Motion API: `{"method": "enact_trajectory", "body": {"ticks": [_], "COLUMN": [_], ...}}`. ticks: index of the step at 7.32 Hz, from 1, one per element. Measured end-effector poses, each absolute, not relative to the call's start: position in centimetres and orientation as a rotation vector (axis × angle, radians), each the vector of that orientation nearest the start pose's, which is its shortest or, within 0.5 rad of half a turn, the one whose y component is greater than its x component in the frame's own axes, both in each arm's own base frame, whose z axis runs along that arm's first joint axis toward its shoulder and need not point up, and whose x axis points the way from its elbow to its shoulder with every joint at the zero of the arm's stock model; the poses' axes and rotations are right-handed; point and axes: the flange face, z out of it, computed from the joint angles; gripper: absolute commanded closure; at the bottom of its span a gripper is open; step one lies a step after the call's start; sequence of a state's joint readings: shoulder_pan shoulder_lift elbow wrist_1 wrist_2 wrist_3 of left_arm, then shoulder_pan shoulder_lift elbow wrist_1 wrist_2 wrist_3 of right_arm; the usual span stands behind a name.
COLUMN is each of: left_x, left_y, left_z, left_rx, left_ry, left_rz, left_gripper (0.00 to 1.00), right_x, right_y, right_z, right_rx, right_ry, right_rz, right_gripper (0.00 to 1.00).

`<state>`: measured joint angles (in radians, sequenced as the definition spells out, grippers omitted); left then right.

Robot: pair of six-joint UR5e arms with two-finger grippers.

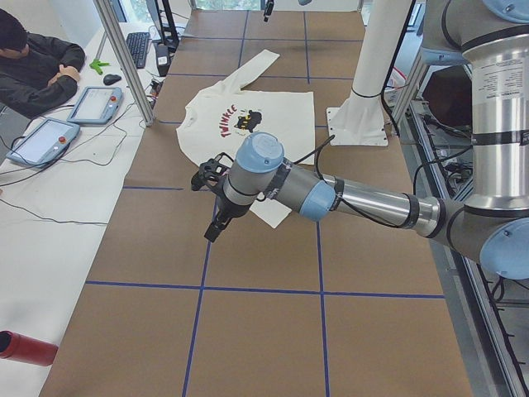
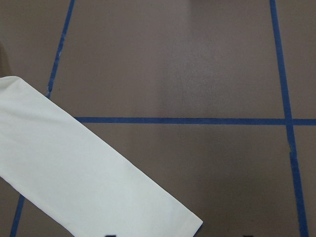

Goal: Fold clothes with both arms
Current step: 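Move the right gripper toward the sleeve nearest it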

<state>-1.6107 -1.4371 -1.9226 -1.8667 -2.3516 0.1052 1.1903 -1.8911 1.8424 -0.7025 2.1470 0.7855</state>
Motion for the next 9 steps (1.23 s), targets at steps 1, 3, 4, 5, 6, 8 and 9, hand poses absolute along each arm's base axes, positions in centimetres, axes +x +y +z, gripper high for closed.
{"method": "enact_trajectory", "body": {"ticks": [1, 3, 4, 5, 6, 8, 9], "left_x": [-8.1, -8.1, -8.1, -8.1, -8.1, -8.1, -8.1], "left_y": [-44.4, -44.3, -44.1, -44.0, -43.9, -43.9, -43.9], "left_z": [51.1, 51.2, 51.3, 51.4, 51.5, 51.5, 51.5], "left_rx": [0.542, 0.542, 0.544, 0.545, 0.546, 0.546, 0.546], "left_ry": [0.727, 0.726, 0.726, 0.726, 0.726, 0.726, 0.726], "left_rz": [0.262, 0.263, 0.264, 0.264, 0.264, 0.265, 0.265], "left_gripper": [0.00, 0.00, 0.00, 0.00, 0.00, 0.00, 0.00], "right_x": [-9.5, -14.2, -15.6, -16.2, -16.5, -16.9, -16.9], "right_y": [-38.9, -39.8, -39.9, -39.8, -39.7, -39.3, -39.2], "right_z": [58.5, 63.0, 65.1, 66.4, 66.9, 67.6, 68.0], "right_rx": [0.380, 0.413, 0.430, 0.437, 0.437, 0.425, 0.417], "right_ry": [-0.885, -0.878, -0.888, -0.894, -0.896, -0.891, -0.887], "right_rz": [0.157, 0.157, 0.145, 0.137, 0.132, 0.125, 0.123], "right_gripper": [0.31, 0.31, 0.31, 0.31, 0.34, 0.37, 0.38]}}
